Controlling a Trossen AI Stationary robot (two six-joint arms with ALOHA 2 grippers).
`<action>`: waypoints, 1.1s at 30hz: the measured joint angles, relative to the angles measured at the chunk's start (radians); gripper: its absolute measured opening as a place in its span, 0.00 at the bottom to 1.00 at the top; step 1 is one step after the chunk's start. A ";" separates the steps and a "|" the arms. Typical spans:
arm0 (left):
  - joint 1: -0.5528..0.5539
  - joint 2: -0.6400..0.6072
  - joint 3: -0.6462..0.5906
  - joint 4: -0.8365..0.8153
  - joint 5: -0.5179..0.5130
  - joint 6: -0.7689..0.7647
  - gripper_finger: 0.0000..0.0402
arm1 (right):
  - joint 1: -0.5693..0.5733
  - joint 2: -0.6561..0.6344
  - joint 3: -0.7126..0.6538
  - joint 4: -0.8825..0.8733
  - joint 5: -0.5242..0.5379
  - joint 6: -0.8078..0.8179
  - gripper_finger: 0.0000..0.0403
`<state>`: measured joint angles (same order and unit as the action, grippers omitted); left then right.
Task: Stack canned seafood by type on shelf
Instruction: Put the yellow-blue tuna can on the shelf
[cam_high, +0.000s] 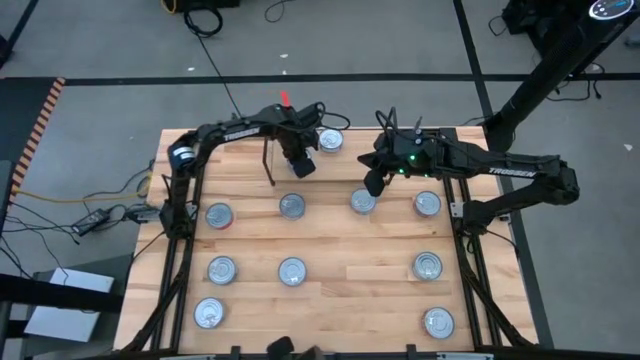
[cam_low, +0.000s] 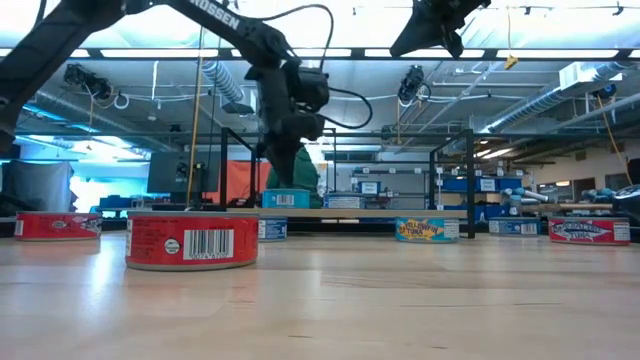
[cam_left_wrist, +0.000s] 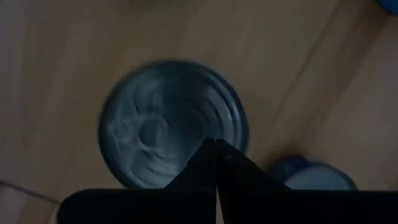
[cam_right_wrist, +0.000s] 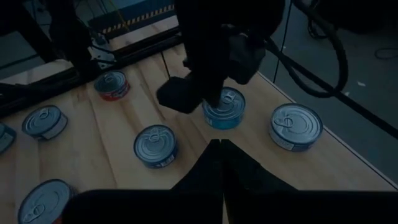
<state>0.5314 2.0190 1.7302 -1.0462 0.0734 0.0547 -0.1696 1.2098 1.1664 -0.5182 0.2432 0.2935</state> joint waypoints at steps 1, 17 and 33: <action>0.005 0.001 0.000 0.012 -0.001 0.000 0.00 | 0.000 0.000 0.000 0.000 0.000 0.000 0.01; 0.047 0.035 0.002 0.070 -0.087 0.023 0.00 | 0.000 0.000 0.000 -0.013 0.019 0.000 0.01; 0.111 0.038 -0.001 0.181 -0.105 0.045 0.00 | 0.000 0.000 0.000 -0.013 0.028 -0.003 0.01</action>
<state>0.6425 2.0567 1.7295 -0.8653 -0.0315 0.0998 -0.1696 1.2098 1.1664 -0.5317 0.2714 0.2909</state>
